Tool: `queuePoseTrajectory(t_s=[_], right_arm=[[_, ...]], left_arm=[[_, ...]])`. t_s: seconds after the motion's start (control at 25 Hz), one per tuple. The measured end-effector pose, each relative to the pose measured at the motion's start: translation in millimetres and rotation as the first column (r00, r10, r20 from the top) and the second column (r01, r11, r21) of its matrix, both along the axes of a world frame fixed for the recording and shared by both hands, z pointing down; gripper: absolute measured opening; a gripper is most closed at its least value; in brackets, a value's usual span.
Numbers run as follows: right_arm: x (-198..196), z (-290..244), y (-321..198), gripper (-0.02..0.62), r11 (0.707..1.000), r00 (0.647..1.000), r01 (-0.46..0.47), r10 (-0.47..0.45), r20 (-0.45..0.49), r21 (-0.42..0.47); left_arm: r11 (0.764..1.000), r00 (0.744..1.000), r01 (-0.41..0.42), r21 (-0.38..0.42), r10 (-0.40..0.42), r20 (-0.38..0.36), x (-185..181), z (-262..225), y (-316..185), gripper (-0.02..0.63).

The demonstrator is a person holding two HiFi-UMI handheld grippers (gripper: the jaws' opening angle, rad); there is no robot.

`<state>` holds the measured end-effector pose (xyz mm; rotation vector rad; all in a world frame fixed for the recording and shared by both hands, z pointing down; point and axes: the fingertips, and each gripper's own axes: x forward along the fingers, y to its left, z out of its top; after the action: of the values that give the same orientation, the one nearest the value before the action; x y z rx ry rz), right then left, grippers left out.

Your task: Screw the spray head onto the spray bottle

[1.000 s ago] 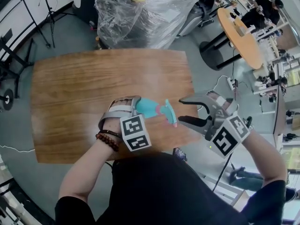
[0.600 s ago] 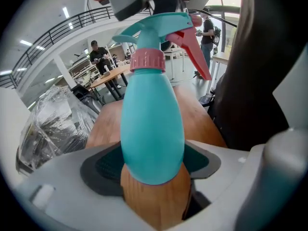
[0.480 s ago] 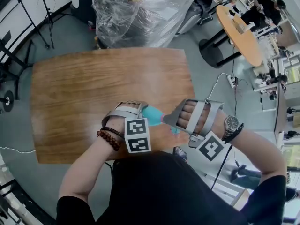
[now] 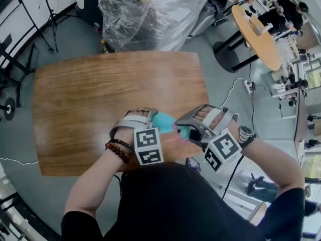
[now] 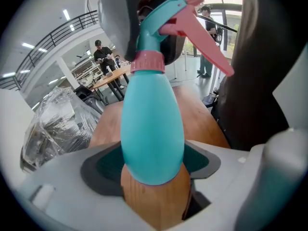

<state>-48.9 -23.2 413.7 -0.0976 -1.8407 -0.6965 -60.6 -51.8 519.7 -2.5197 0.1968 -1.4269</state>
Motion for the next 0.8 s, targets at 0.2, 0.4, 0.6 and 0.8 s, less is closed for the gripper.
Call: queuePoseTrajectory(t_s=[0.2, 0.4, 0.6, 0.8], right_arm=[[-2, -3, -26, 0.117, 0.795, 0.829, -0.476, 0.548, 0.108, -0.377], [4, 6, -42, 0.117, 0.465, 0.559, -0.659, 0.829, 0.028, -0.591], [3, 7, -47, 0.117, 0.451, 0.531, -0.664, 0.846, 0.048, -0.596], [0, 0, -55, 0.118, 0.566, 0.588, -0.642, 0.796, 0.141, -0.517]], left_arm=[[0.995, 0.995, 0.095, 0.032, -0.095, -0.015, -3, 0, -13, 0.396], [0.985, 0.986, 0.165, 0.040, -0.164, -0.033, -3, 8, -18, 0.396], [0.978, 0.976, 0.207, 0.020, -0.205, -0.071, 1, 12, -21, 0.396], [0.963, 0.944, 0.266, -0.040, -0.269, -0.193, 9, 14, -30, 0.397]])
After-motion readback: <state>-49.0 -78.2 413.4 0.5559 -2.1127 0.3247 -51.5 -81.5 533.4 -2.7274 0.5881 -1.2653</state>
